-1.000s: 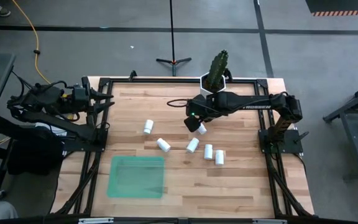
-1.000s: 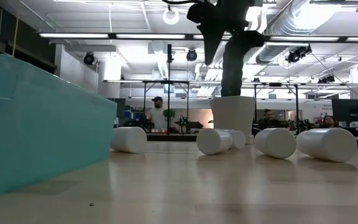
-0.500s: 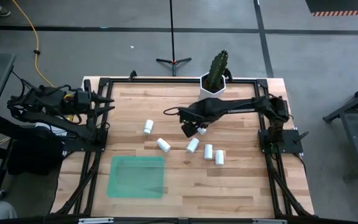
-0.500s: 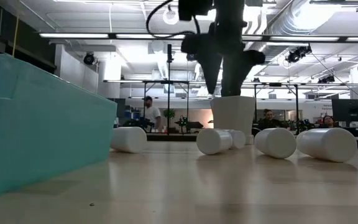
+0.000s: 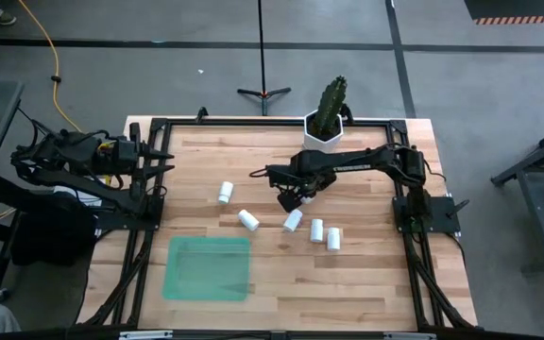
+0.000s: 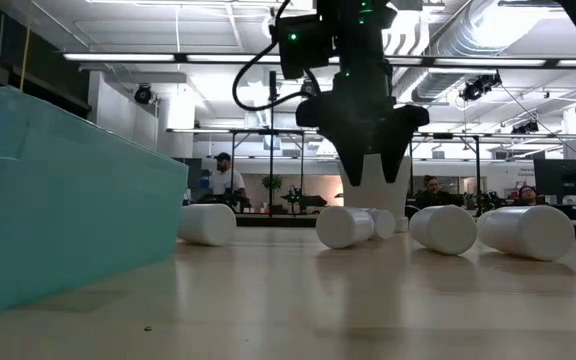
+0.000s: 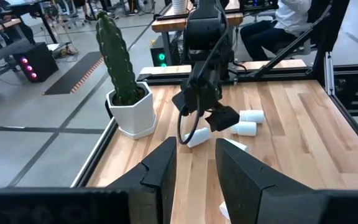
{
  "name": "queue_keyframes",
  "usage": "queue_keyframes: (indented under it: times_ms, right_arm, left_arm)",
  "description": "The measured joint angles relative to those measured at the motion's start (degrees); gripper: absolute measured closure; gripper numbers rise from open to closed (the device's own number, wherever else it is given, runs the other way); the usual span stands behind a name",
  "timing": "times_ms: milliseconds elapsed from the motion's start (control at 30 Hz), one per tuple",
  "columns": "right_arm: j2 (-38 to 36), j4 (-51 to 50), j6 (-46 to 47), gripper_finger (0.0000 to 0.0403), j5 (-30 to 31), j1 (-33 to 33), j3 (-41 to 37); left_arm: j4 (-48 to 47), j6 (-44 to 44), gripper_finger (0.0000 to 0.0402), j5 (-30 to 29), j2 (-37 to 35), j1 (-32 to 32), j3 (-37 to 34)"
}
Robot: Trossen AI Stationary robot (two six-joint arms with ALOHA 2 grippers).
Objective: Pick and place pill bottles into a basket
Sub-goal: Put the white pill bottle into the green bin
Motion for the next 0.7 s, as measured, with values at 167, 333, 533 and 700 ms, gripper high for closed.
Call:
queue_keyframes:
  times_ms: [167,333,533,700]
  right_arm:
    - [0.0,1.21,-1.36,0.011,-0.66,-1.17,0.0]
    - [0.0,1.55,-2.75,0.011,-0.4,-2.64,-0.01]
    - [-0.02,3.6,-3.73,0.011,-2.78,-3.83,-3.52]
    - [-0.02,7.69,-3.73,0.011,-5.89,-3.72,-8.56]
  left_arm:
    - [0.0,0.0,0.0254,0.0,0.0,0.0,0.0]
    - [0.0,0.0,0.0254,0.0,0.0,0.0,0.0]
    - [0.0,-0.01,0.0254,-0.02,0.0,0.0,0.0]
    - [0.0,-0.01,0.0254,-0.04,0.0,0.0,0.0]
